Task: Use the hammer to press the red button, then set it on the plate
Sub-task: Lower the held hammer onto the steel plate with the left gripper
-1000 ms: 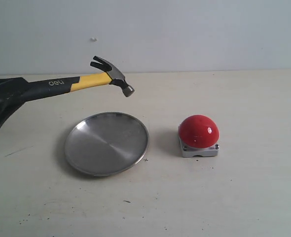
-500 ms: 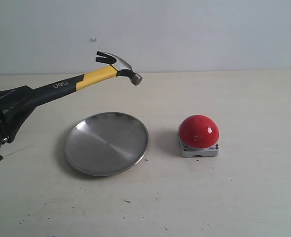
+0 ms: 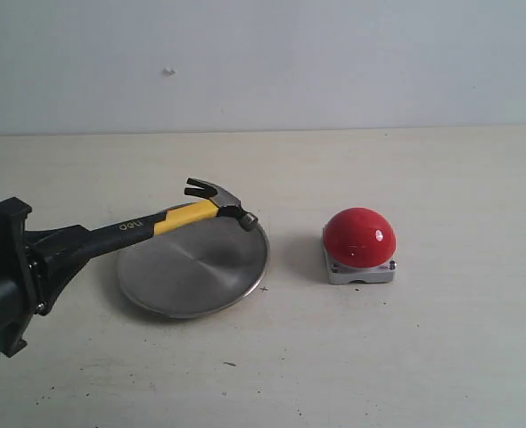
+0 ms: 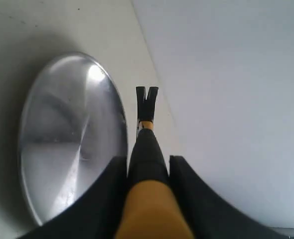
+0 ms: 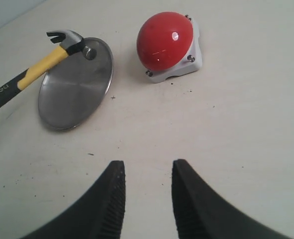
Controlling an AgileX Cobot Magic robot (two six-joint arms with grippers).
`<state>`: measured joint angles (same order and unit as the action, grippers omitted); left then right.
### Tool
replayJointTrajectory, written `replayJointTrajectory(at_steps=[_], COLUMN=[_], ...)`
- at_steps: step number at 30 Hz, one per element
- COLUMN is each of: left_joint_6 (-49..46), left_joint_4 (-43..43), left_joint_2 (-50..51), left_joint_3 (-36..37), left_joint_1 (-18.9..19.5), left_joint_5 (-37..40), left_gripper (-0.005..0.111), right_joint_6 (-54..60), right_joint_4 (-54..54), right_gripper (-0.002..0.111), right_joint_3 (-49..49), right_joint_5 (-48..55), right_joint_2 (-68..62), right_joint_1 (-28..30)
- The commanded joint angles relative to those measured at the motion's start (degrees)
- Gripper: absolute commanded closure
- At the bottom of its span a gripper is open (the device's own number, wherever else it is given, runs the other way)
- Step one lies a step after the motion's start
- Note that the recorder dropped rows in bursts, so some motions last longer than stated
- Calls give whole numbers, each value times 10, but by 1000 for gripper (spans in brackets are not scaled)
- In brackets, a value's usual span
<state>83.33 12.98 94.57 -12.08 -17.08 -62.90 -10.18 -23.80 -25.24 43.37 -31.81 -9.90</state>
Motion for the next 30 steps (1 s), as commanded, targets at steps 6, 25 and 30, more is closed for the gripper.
replayJointTrajectory(at_steps=[6,25,30], left_joint_6=[73,80,69], left_joint_4=[-122,-114,-88], left_joint_2=[-5,-9,-9], left_joint_3=[-13,-32,-32], left_joint_1=[2,-17,-17], left_joint_5=[-71,-71,-71], left_gripper=[107,107,107], right_joint_6=[26,40,41], right_joint_4=[1,1,1], right_gripper=[76,76,76], right_joint_3=[3,3,3], right_joint_5=[-26,-30,-31], right_joint_2=[-31,-42,-42], right_joint_1=[-1,-1,-1])
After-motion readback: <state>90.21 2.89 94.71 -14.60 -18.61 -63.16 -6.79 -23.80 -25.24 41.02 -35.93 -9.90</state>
